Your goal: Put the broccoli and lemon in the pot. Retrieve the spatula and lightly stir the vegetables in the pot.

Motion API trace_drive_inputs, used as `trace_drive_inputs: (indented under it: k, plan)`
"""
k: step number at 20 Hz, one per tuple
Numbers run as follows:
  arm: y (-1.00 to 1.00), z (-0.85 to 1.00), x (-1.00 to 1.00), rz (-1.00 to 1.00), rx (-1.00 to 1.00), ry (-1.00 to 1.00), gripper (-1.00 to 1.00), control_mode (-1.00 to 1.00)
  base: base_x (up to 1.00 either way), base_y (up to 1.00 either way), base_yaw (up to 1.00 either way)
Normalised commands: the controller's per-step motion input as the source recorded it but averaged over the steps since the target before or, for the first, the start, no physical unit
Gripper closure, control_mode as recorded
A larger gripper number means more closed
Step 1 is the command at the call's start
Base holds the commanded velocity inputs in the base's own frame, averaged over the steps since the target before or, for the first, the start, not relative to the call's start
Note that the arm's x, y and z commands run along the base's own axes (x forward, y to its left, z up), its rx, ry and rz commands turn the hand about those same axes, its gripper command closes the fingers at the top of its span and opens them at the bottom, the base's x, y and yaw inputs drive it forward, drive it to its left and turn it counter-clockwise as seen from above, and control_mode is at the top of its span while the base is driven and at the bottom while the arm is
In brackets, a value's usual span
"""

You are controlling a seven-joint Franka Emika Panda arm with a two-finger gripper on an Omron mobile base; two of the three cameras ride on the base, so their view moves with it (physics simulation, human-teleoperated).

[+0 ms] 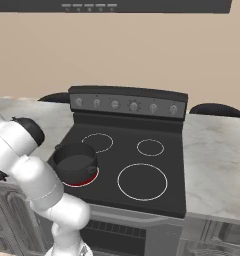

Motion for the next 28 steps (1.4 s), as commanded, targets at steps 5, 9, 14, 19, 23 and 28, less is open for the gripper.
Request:
trace_drive_inputs:
  k: [5,9,14,19,23,28]
  plan:
    - [0.00,-0.25,0.10,-0.11,0.03,-0.05,-1.00,-1.00,0.00,0.00,0.00]
    - [0.00,-0.18,0.12,-0.06,0.10,0.00,-1.00,-1.00,0.00,0.00,0.00]
    - [0.00,-0.16,0.11,-0.05,0.07,0.00,-1.00,-1.00,0.00,0.00,0.00]
    - [0.00,-0.23,0.00,0.00,0.04,0.00,-1.00,-1.00,0.00,0.00,0.00]
    - [0.00,-0.22,0.00,0.00,0.06,0.00,-1.00,-1.00,0.00,0.00,0.00]
    - [0.00,-0.16,0.00,0.00,0.05,0.00,-1.00,-1.00,0.00,0.00,0.00]
